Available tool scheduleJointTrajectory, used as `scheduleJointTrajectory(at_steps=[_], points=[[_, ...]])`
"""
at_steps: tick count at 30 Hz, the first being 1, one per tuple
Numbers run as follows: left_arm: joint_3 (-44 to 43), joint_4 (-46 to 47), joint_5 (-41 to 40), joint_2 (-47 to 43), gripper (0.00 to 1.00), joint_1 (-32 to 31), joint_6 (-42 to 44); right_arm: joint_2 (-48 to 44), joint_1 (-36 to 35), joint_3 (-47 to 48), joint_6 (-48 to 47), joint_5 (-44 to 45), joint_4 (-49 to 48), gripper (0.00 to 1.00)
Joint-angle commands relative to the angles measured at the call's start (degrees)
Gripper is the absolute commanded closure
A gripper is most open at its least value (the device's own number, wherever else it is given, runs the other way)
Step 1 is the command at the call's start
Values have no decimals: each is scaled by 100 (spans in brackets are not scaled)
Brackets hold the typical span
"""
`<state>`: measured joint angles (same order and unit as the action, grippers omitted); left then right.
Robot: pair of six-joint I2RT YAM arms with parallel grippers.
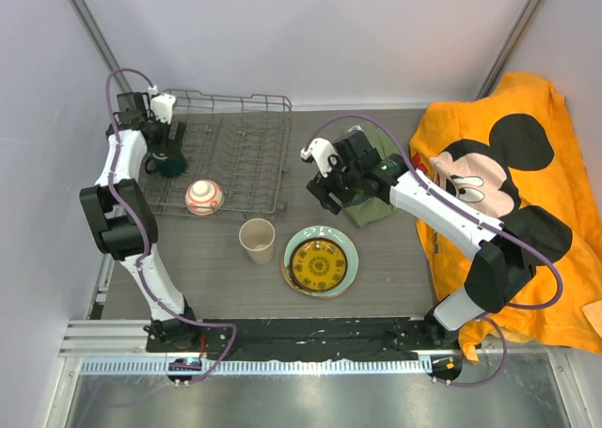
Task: Unload the mixed dishes from the dish rack
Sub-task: Pick up the cup from the dish rack.
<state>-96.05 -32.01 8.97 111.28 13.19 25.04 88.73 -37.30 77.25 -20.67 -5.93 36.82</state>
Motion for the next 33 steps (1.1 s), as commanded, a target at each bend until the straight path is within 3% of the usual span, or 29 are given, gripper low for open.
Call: scheduleJointTrajectory(at_steps=[1, 16, 33], points=[[-475, -33, -229, 235, 0, -18, 273, -242, -23, -35, -113, -92, -280, 21], [-1521, -1210, 104, 895, 0, -9, 695, -49, -23, -131, -245, 13, -289, 21], [-1592, -1554, 720, 1132, 0, 465, 2004, 4, 21, -202, -280, -13, -280, 21]])
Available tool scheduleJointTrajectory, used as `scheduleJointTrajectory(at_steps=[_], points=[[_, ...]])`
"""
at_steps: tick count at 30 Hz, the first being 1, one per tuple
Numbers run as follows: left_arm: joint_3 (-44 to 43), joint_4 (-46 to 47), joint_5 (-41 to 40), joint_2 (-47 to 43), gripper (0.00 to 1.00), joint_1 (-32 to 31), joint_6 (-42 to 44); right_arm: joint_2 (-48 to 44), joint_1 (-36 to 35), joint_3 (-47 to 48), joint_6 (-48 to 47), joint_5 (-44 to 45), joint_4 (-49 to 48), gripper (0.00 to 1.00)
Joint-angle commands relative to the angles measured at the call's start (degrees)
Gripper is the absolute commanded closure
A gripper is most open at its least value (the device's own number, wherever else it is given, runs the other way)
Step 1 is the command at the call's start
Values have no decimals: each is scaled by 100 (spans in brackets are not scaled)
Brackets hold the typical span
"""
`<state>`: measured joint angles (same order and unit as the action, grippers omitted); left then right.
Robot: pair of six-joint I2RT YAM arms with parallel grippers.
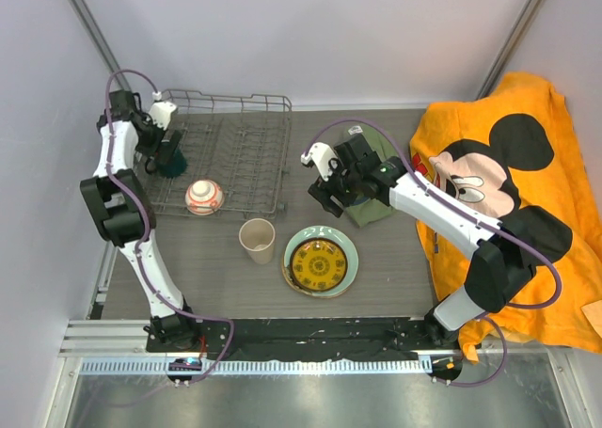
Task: Unload the mixed dishes from the dish rack
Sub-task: Pick up the cup from the dish rack.
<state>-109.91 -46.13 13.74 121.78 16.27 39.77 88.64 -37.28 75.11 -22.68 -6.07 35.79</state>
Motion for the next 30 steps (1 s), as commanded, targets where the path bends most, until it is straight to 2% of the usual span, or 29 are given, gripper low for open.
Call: scheduleJointTrajectory(at_steps=[1, 6, 21, 30], points=[[-137, -125, 243, 92, 0, 166, 628, 30, 19, 4, -88, -9, -178, 21], [-75, -151, 349, 197, 0, 253, 1164, 92, 19, -5, -88, 0, -178, 21], [-276, -151, 849, 523, 0, 412, 1841, 391, 19, -23, -167, 158, -169, 21], [-224, -782, 1272, 391, 0, 438, 2290, 496, 27, -23, -193, 167, -178, 21]])
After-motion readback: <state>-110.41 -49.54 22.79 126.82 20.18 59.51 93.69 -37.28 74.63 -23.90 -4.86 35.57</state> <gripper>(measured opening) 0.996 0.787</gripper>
